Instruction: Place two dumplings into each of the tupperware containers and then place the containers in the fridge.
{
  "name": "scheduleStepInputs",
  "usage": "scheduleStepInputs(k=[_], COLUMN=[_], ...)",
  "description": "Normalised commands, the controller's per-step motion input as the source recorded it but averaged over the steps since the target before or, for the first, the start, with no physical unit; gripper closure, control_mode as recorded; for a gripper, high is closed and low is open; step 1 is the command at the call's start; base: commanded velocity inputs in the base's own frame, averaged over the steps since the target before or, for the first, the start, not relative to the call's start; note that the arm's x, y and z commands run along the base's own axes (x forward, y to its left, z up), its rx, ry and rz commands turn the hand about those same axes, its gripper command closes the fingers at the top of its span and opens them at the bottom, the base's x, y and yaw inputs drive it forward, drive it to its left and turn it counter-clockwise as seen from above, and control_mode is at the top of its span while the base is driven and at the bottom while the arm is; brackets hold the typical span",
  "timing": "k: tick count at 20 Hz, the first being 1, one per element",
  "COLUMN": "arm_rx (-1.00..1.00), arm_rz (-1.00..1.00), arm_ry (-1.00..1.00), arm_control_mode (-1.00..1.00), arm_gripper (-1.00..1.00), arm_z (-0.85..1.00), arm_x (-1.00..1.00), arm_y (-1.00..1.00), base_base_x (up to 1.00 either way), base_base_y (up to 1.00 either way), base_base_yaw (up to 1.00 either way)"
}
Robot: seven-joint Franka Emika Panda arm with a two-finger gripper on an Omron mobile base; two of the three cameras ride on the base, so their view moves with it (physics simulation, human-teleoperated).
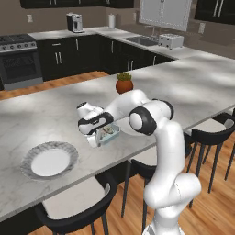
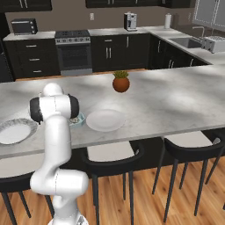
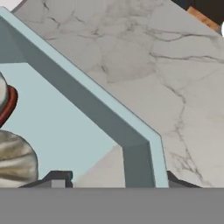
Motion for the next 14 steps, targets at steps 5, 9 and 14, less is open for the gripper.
scheduleStepInputs(k=[5, 9, 14], arm_rx=[0.01, 0.01, 0.01], arm_rz=[0.00, 0.00, 0.04], arm_ry=[-0.02, -0.01, -0.02], arm_control_mode=[-1.00, -1.00, -1.00], arm_gripper=[1.00, 1.00, 1.00], arm_z=[-0.33, -0.08, 0.04], arm_x=[-0.39, -0.31, -0.31], arm_y=[0.00, 0.00, 0.00], base_base_x=[0.00, 0.00, 0.00], base_base_y=[0.00, 0.00, 0.00], base_base_yaw=[0.00, 0.00, 0.00])
